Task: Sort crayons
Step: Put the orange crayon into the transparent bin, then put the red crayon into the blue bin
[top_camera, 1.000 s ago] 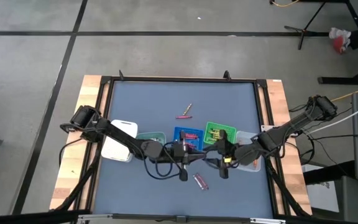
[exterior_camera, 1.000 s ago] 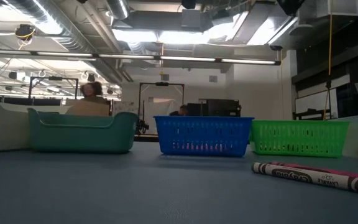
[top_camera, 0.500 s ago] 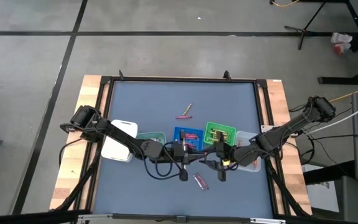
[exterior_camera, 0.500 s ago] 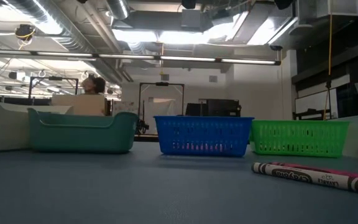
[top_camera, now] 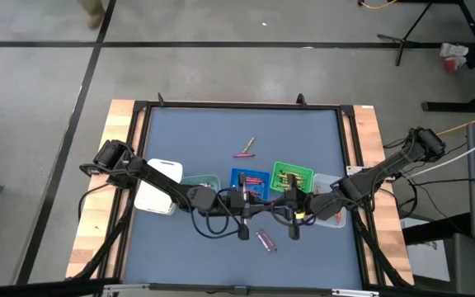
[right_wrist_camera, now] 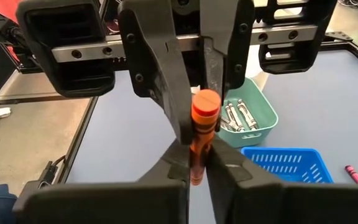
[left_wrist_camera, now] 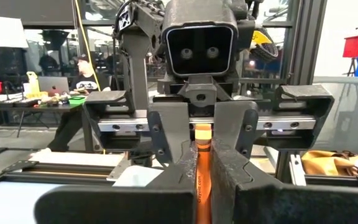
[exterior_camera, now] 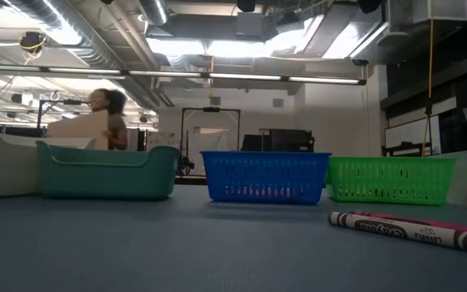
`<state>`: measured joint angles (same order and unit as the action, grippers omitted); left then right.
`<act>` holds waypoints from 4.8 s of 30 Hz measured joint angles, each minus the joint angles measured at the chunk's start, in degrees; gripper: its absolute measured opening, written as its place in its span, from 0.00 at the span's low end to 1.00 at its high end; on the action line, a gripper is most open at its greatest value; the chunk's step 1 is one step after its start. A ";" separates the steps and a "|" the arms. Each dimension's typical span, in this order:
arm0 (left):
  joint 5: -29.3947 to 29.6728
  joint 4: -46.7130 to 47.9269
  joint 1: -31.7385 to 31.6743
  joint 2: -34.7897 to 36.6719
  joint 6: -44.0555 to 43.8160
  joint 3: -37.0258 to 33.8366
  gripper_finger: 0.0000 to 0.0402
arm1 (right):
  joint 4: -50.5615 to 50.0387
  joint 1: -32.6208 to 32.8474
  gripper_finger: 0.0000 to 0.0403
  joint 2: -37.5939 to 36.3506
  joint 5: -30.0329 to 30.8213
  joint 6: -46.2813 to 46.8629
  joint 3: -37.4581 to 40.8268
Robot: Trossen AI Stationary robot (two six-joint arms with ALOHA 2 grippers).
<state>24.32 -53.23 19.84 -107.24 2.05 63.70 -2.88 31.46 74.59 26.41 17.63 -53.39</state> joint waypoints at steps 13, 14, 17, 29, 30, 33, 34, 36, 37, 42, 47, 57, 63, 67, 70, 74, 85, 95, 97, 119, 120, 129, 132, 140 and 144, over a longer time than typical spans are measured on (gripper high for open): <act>1.39 1.66 0.00 0.02 -1.06 0.02 0.14 | -5.78 0.02 0.07 -2.87 -2.71 1.95 0.00; 1.69 1.99 -0.01 0.02 -1.52 0.02 0.16 | -7.46 0.02 0.06 -3.60 -3.17 2.82 0.00; 1.79 4.36 -0.09 0.04 -1.91 0.02 0.22 | -14.20 0.04 0.04 -6.03 -4.16 6.49 0.00; 1.77 14.91 -0.07 0.04 -2.04 0.04 0.25 | -56.55 0.09 0.06 -10.81 -6.95 33.71 -0.02; 1.77 15.95 -0.07 0.04 -2.06 0.04 0.25 | -58.51 0.09 0.06 -10.69 -7.15 34.62 -0.02; 1.77 18.86 0.00 0.04 -3.07 0.04 0.25 | -62.93 0.09 0.07 -10.45 -8.54 35.12 -0.02; 1.76 19.75 0.00 0.04 -3.64 0.04 0.25 | -64.10 0.08 0.07 -10.41 -9.20 35.10 -0.02; 1.77 21.48 0.00 0.04 -4.98 0.04 0.25 | -66.64 0.07 0.08 -10.23 -11.09 35.08 0.00; 1.77 22.35 0.00 0.04 -5.57 0.04 0.25 | -67.80 0.07 0.08 -10.14 -12.07 35.08 0.00; 1.77 25.03 0.05 0.04 -6.57 0.04 0.25 | -72.28 0.04 0.08 -9.97 -13.59 35.08 0.00; 1.75 25.49 0.07 0.04 -6.60 0.04 0.25 | -75.76 0.04 0.08 -9.94 -14.03 34.67 0.00; 1.73 25.42 0.07 0.04 -6.60 0.04 0.25 | -76.80 0.04 0.27 -9.94 -14.03 36.00 0.00; 1.36 25.38 0.07 0.04 -6.63 0.04 0.25 | -76.73 0.04 0.39 -9.94 -14.04 36.07 0.00; 1.33 25.40 0.07 0.04 -6.63 0.04 0.25 | -75.93 0.04 0.41 -9.94 -14.04 36.09 0.00; 1.33 25.38 0.07 0.04 -6.63 0.04 0.25 | -72.82 0.04 0.41 -9.94 -14.05 36.11 0.00; 1.32 25.38 0.07 0.04 -6.63 0.04 0.25 | -63.69 0.04 0.41 -9.94 -13.80 36.11 0.00; 1.31 25.45 0.59 0.04 -6.63 0.04 0.25 | -31.07 0.07 0.41 -0.71 -15.08 31.61 0.00; 1.31 27.13 4.09 0.04 -6.62 0.04 0.25 | -16.97 0.09 0.41 14.67 -19.51 31.51 0.00; 1.31 28.14 5.08 0.04 -6.71 0.02 0.25 | -13.71 0.09 0.41 17.14 -20.12 31.56 0.00; 1.31 32.24 10.55 0.02 -9.49 0.02 0.25 | -4.42 7.33 0.41 27.25 -3.62 31.48 -0.02; 1.31 32.33 10.53 0.02 -9.49 0.02 0.25 | -4.22 7.34 0.41 27.82 -2.95 31.47 -0.02; 1.51 33.29 10.27 0.02 -9.55 0.02 0.25 | -2.88 7.56 0.41 31.45 -2.95 31.43 -0.02; 1.53 33.35 10.21 0.02 -9.56 0.02 0.25 | -3.28 7.56 0.41 31.45 -2.50 31.41 -0.04; 1.57 33.70 10.19 0.02 -9.58 0.02 0.25 | -6.81 7.56 0.41 31.50 -0.24 31.45 -0.11; 1.57 33.73 10.16 0.02 -9.54 0.02 0.25 | -7.61 7.56 0.41 31.50 -0.07 31.44 -0.20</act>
<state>25.89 -19.50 30.00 -107.22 -7.50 63.72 -10.49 39.03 106.08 26.35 49.07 -53.58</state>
